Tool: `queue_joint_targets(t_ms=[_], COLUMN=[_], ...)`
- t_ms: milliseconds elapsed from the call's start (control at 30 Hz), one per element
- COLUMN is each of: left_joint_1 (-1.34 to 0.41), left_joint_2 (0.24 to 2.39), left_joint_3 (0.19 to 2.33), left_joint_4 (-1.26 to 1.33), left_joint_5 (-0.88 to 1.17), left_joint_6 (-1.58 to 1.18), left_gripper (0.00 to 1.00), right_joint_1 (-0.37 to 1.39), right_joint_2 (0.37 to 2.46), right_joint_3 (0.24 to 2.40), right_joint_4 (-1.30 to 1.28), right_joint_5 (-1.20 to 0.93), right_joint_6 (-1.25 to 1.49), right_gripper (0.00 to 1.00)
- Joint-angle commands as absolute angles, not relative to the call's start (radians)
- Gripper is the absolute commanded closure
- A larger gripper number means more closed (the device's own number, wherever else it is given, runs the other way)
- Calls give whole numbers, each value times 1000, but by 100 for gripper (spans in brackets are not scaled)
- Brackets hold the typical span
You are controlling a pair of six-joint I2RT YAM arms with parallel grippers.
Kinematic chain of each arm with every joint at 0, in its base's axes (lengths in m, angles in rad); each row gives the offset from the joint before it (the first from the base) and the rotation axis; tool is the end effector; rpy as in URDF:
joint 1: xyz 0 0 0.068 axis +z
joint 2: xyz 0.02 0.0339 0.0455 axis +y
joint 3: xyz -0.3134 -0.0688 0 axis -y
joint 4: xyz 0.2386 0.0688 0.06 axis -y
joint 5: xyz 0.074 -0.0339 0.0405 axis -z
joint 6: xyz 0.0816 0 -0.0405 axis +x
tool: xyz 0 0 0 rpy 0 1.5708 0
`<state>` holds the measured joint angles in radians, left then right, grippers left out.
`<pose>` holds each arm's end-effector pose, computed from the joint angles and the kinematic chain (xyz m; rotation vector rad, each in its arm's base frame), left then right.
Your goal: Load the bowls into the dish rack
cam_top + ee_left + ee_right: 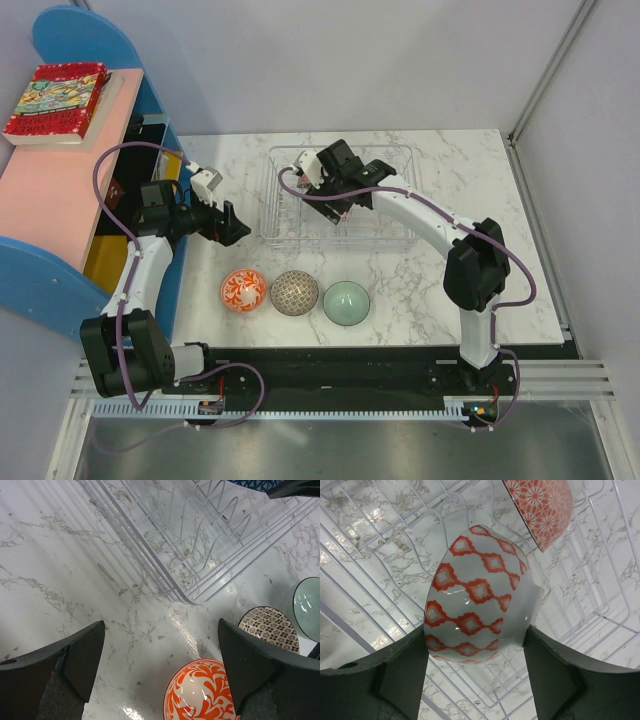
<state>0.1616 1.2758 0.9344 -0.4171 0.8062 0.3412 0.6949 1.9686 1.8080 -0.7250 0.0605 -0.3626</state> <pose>0.2745 -0.0149 0.3003 0.5712 2.0543 -0.6419 0.3756 0.3067 0.3031 -1.2157 2.1334 0.0716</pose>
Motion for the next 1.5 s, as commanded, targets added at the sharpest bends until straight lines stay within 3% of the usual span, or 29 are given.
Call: queue_joint_targets(t_ms=[0, 100, 1033, 1467], left_joint_1=[167, 166, 169, 169], left_joint_2=[1250, 1250, 1244, 1236], left_joint_3=[927, 925, 911, 910], left_joint_4=[-382, -382, -379, -379], left_joint_5=[833, 836, 845, 844], left_joint_6=[339, 339, 339, 336], left_gripper=[0, 0, 0, 0], right_joint_1=[716, 723, 784, 788], right_joint_2=[1951, 1941, 1884, 1966], right_joint_3=[1881, 1871, 1890, 1913], right_joint_4=[-698, -663, -732, -753], right_joint_5=[156, 236, 177, 170], right_joint_6=[-388, -390, -459, -508], right_gripper=[100, 100, 100, 100])
